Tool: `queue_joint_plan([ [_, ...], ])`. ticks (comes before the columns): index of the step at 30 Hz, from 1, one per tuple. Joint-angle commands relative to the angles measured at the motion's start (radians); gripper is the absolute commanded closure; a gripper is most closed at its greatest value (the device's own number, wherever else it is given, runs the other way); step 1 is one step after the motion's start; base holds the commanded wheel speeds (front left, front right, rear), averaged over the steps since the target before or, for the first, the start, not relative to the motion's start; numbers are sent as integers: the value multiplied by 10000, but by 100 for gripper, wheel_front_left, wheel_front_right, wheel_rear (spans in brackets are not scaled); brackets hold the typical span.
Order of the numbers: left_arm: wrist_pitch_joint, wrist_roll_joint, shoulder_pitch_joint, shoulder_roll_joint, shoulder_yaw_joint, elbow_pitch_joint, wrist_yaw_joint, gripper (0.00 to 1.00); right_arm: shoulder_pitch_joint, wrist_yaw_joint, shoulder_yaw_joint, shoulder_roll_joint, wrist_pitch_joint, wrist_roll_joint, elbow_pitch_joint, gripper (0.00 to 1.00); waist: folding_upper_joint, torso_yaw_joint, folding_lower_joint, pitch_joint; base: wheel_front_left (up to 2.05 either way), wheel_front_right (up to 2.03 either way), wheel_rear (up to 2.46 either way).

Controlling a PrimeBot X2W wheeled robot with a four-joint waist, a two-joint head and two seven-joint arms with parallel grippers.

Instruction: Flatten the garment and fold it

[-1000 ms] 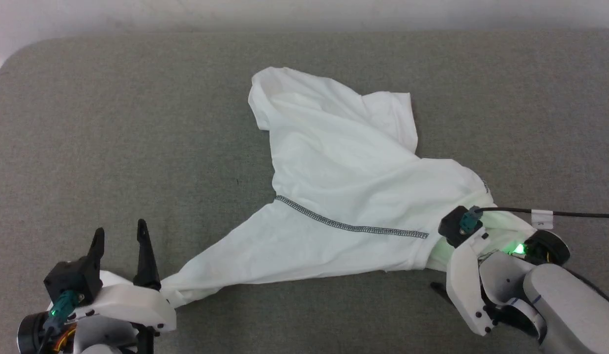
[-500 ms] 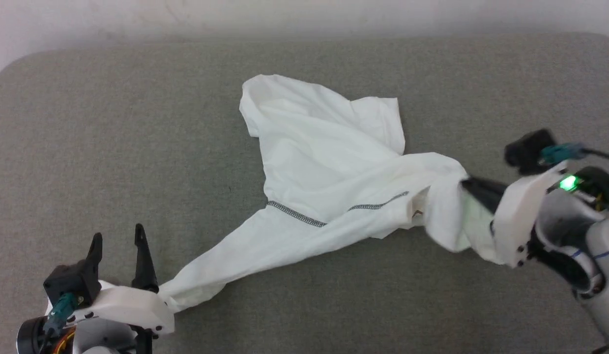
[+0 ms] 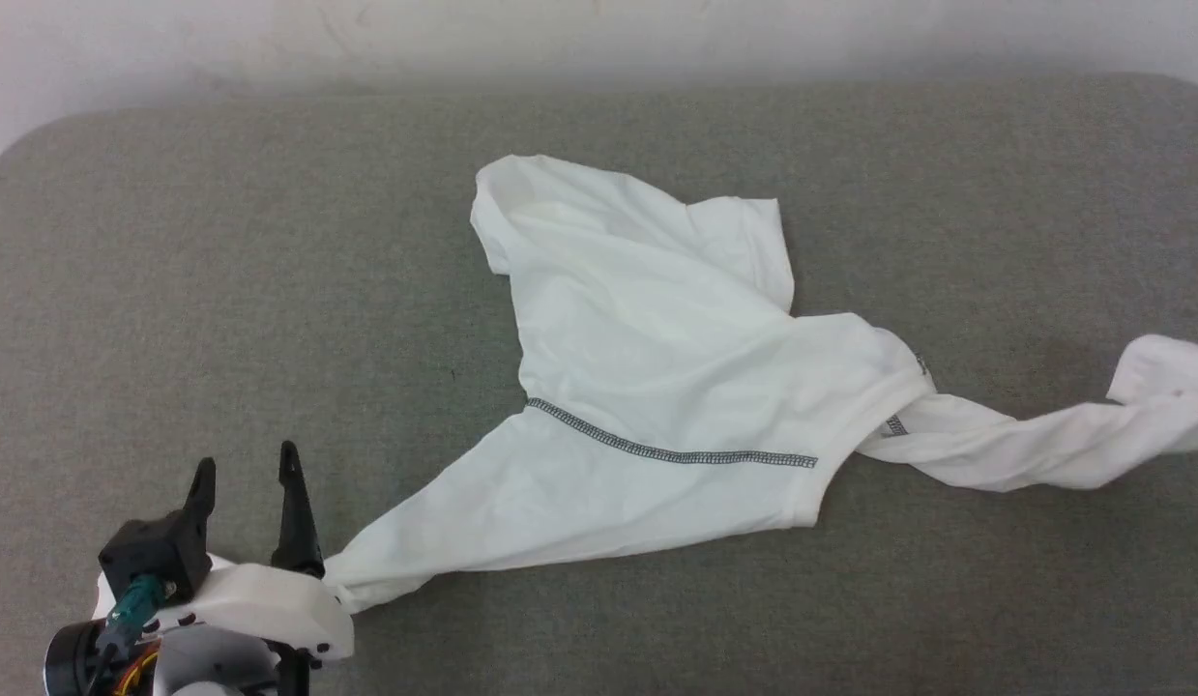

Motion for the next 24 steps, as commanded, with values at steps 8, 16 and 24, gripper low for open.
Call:
queue_joint_plan([
  [8, -168, 19, -332, -52, -19, 227, -69, 0, -16, -7, -851, 514, -947, -1883, 1742, 0, 0, 408, 1, 391, 0, 0, 0],
  [16, -24, 64, -229, 107, -98, 500, -36, 0, 566, -7, 1695, -252, -3330, -1839, 935, 0, 0, 363, 1, -123, 0, 0, 0],
  [24, 282, 132, -62, 318, -274, 424, -9, 0, 1686, -7, 2661, 288, -2960, -587, -1077, 0, 0, 308, 1, -873, 0, 0, 0],
])
